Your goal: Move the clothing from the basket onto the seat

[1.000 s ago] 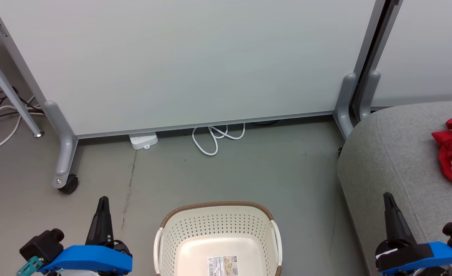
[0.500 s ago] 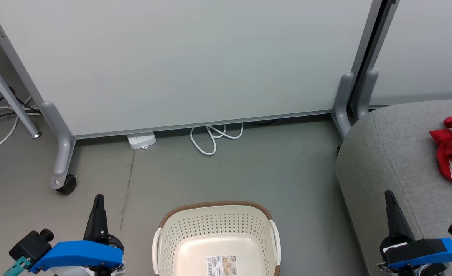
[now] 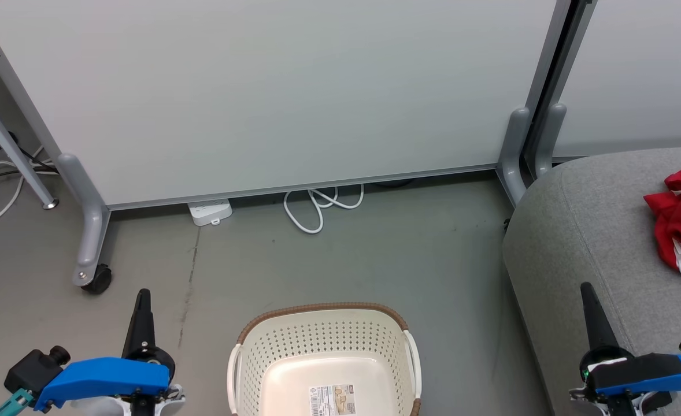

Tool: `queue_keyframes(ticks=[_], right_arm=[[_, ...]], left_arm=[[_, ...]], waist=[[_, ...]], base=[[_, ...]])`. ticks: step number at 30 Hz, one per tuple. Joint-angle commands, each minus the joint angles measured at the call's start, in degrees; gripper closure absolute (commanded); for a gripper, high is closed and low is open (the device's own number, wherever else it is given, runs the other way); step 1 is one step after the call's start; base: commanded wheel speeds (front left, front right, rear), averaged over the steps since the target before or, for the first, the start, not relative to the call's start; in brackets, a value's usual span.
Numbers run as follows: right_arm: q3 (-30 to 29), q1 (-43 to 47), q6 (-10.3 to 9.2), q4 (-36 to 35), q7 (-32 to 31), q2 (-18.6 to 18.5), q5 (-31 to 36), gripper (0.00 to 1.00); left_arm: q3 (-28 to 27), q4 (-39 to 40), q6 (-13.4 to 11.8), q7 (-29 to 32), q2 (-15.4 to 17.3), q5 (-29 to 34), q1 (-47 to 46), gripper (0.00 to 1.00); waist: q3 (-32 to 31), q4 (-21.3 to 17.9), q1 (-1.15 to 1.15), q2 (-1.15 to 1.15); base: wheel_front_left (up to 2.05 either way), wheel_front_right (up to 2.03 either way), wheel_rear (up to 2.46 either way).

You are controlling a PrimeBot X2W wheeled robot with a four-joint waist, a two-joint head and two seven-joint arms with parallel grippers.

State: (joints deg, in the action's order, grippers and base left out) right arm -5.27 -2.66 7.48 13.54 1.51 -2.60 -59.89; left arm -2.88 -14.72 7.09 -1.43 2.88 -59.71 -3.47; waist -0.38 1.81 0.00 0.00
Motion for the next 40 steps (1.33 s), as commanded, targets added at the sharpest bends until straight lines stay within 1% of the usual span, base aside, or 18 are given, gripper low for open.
queue_keyframes(ticks=[1,18,40], right_arm=[[-0.2,-1.7,0.02,-0.4,-0.5,-0.3,-1.8,1.0],[-0.6,-2.4,0.02,-0.1,-3.0,-0.4,-11.8,1.0],[-1.0,-3.2,0.02,0.2,-5.8,-0.4,-22.8,1.0]], left_arm=[[-0.4,0.7,0.3,0.4,0.0,-1.7,-1.4,1.0],[-1.5,0.7,0.4,3.0,0.0,-11.8,-2.0,1.0],[-2.8,0.7,0.6,5.7,0.0,-22.8,-2.7,1.0]], waist=[[0.0,0.0,0.0,0.0],[0.2,-0.5,0.0,0.0],[0.3,-1.1,0.0,0.0]], base=[[0.0,0.0,0.0],[0.0,0.0,0.0],[0.0,0.0,0.0]])
